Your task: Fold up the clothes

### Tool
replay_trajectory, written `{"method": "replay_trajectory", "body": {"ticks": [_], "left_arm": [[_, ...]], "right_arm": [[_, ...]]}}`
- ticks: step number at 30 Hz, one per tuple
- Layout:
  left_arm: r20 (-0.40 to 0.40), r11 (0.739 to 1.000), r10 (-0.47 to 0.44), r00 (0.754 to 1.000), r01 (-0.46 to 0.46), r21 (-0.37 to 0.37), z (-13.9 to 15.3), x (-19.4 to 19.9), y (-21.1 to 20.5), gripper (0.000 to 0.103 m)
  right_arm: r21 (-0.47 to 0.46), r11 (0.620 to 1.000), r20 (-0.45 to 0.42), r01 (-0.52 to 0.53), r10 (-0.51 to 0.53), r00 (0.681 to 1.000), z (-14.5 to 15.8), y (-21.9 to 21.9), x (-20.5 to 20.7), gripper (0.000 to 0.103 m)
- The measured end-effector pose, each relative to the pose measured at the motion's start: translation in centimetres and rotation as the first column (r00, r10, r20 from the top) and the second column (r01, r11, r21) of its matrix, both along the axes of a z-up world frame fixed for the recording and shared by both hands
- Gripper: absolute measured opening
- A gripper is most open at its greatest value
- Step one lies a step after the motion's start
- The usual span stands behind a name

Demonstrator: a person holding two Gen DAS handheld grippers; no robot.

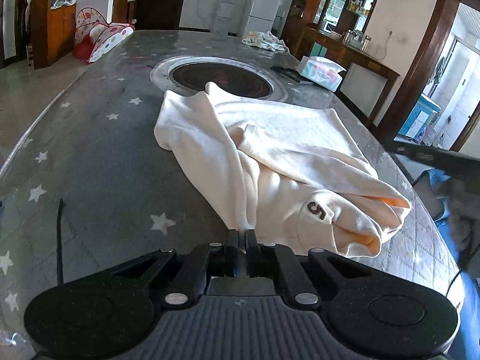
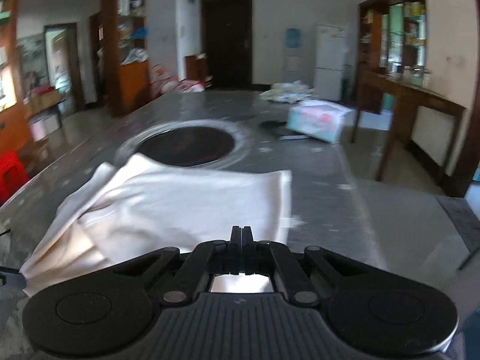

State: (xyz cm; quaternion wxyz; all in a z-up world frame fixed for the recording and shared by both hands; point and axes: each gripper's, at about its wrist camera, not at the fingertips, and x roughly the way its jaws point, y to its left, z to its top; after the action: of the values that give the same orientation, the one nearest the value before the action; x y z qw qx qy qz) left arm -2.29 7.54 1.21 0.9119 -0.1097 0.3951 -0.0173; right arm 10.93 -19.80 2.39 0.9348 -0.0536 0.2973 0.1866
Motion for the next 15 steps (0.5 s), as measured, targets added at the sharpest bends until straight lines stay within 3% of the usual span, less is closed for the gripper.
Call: {"method": "replay_trajectory", "body": {"ticks": [6, 8, 10, 15], "left_arm": [[-0.012, 1.000, -0.006, 1.000, 0.006, 0.006, -0.6, -1.6, -0.5, 0.004], [-0.021, 1.000, -0.001, 1.000, 0.001, 0.009, -0.8, -2.2, -0.5, 0.005], [-0.027, 1.000, 0.004, 1.000, -0.004, 0.016, -1.0, -2.7, -0.5, 0.005], [-0.034, 1.000, 0.016, 0.999, -0.015, 0.025, -1.2, -3.7, -0.2, 0.005]], "right_arm": [[0.020, 0.986, -0.051, -0.167, 0.168, 0.984, 0.0, 1.8, -1.8, 0.007], [0.040, 0.968, -0.074, -0.247, 0.249, 0.966, -0.6, 3.8, -2.2, 0.012], [0.037, 0.946, -0.087, -0.322, 0.324, 0.942, -1.4, 6.0, -2.3, 0.030], [0.003, 0.892, -0.126, -0.452, 0.449, 0.885, -3.6, 11.0, -1.9, 0.034]]}}
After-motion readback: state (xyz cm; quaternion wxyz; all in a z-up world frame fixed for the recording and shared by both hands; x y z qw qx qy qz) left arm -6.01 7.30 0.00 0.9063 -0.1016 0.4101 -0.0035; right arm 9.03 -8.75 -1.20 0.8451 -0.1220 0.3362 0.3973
